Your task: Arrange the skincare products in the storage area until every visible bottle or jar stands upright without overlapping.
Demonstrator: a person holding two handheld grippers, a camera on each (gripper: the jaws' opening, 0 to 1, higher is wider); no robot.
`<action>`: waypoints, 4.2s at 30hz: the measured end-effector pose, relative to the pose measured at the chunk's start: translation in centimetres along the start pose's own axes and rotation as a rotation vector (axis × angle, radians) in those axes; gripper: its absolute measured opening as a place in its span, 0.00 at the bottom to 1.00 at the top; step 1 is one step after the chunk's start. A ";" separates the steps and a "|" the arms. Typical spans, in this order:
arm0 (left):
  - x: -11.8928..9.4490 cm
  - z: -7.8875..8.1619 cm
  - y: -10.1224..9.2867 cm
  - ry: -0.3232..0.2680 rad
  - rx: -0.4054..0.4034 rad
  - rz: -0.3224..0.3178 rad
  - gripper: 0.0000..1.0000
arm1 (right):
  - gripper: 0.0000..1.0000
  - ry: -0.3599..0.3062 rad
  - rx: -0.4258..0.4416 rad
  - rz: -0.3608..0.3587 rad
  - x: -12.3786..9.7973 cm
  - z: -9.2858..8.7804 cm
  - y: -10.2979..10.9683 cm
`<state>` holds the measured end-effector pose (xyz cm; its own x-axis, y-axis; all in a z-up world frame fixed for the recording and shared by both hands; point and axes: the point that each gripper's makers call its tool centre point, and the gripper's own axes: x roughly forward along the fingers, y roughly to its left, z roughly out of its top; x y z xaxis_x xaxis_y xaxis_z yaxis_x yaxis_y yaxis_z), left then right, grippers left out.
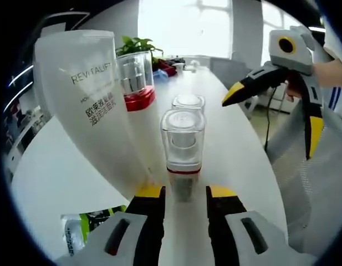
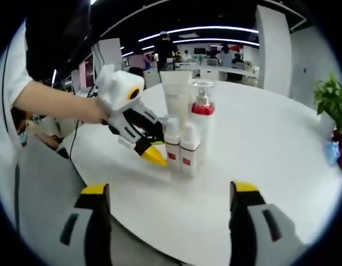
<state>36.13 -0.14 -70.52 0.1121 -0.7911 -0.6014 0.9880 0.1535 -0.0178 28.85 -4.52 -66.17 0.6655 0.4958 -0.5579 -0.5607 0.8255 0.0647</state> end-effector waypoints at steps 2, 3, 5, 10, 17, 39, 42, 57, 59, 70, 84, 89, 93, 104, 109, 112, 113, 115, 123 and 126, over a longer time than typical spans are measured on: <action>-0.3 -0.1 0.0 0.002 -0.003 0.004 0.28 | 0.89 0.000 -0.005 0.001 -0.1 0.1 0.2; -0.4 -0.2 0.0 0.005 -0.006 0.008 0.29 | 0.89 -0.001 -0.008 0.002 -0.1 0.2 0.3; -0.8 -0.3 -0.1 0.010 -0.013 0.014 0.30 | 0.90 -0.004 -0.009 0.002 -0.2 0.3 0.4; -1.9 -0.8 -0.3 0.023 -0.039 0.034 0.34 | 0.90 -0.017 -0.015 0.003 -0.4 0.7 0.7; -3.8 -1.8 -0.3 0.037 -0.123 0.084 0.45 | 0.92 -0.034 -0.033 0.007 -0.6 1.4 1.1; -11.6 -7.3 -1.2 0.048 -0.443 0.297 0.70 | 0.96 -0.058 -0.018 0.041 -1.0 2.0 2.4; -12.8 -7.8 -1.3 0.036 -0.484 0.328 0.72 | 0.97 -0.062 -0.012 0.042 -1.1 2.2 2.2; -17.9 -9.5 -3.7 -0.044 -0.653 0.455 0.81 | 0.97 -0.080 -0.011 0.055 -1.5 3.1 2.1; -18.4 -9.8 -4.1 -0.050 -0.667 0.472 0.83 | 0.97 -0.080 -0.011 0.058 -1.5 3.1 2.2; -20.1 -10.7 -5.3 -0.061 -0.730 0.529 0.90 | 0.97 -0.081 -0.014 0.071 -1.5 3.2 2.6; -19.8 -10.2 -5.6 -0.051 -0.742 0.525 0.95 | 0.97 -0.084 0.005 0.060 -1.6 2.9 2.3; -19.7 -10.0 -5.2 -0.053 -0.748 0.527 0.96 | 0.96 -0.080 0.008 0.057 -1.7 2.7 2.1; -19.4 -10.1 -4.4 -0.047 -0.772 0.556 0.97 | 0.96 -0.075 0.009 0.058 -1.6 2.6 2.1; -17.2 -9.3 -1.2 -0.024 -0.791 0.576 0.97 | 0.96 -0.069 0.017 0.057 -1.4 2.4 1.8; -16.0 -8.8 -0.1 -0.015 -0.794 0.571 0.97 | 0.95 -0.070 0.028 0.050 -1.4 2.4 1.5; -15.2 -8.8 0.9 -0.004 -0.806 0.577 0.96 | 0.95 -0.066 0.035 0.044 -1.4 2.2 1.2; -15.0 -8.8 1.1 -0.001 -0.807 0.578 0.96 | 0.95 -0.066 0.038 0.041 -1.4 2.1 1.1; -14.5 -8.9 1.8 0.009 -0.807 0.584 0.96 | 0.95 -0.064 0.046 0.037 -1.4 2.1 0.8; -12.2 -8.5 4.4 0.065 -0.751 0.559 0.94 | 0.95 -0.058 0.068 0.015 -1.3 1.9 0.0; -11.7 -8.4 5.3 0.072 -0.743 0.553 0.94 | 0.95 -0.056 0.076 0.010 -1.3 1.8 -0.1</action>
<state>39.12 14.85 -70.27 0.5154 -0.4573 -0.7247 0.4715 0.8575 -0.2058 28.98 -4.76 -63.98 0.6879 0.5170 -0.5094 -0.5300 0.8373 0.1343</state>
